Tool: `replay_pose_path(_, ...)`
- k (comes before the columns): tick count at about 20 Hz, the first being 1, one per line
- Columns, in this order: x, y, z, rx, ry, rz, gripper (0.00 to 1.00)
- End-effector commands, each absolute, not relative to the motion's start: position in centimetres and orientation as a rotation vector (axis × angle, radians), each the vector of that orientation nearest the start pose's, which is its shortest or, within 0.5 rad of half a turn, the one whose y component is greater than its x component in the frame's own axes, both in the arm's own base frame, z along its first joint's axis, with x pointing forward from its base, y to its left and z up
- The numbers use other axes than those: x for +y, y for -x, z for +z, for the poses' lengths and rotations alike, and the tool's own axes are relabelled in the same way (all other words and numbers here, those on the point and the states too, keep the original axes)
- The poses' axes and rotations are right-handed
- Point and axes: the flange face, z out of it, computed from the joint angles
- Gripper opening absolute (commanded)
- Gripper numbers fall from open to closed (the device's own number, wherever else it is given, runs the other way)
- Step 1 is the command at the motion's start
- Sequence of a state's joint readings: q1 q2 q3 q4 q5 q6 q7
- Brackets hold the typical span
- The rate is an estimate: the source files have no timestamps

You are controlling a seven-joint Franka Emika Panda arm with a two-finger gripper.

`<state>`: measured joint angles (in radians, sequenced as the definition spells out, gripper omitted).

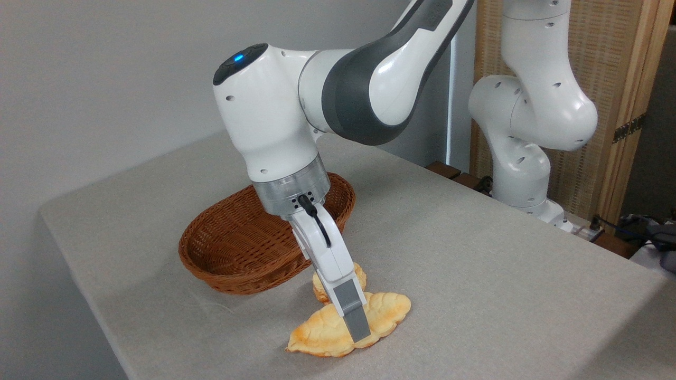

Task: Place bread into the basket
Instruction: 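Close the gripper fingers around the middle of the flatbread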

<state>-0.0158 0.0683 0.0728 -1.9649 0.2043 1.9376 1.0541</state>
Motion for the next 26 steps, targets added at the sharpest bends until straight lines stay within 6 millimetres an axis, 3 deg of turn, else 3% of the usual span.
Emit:
replay_pose_path(1,4.7,-55.9,42.4,1.572,2.565,0.296,1.0)
replay_pose_path(14,4.9,-56.1,39.9,1.579,2.581,0.358,0.98)
replay_pose_path(16,5.0,-56.1,39.9,1.577,2.582,0.358,0.8)
replay_pose_path(17,5.0,-56.1,39.9,1.577,2.584,0.357,0.64)
replay_pose_path(19,5.0,-56.1,39.9,1.574,2.587,0.356,0.42)
replay_pose_path(26,5.1,-56.1,39.9,1.578,2.587,0.358,0.42)
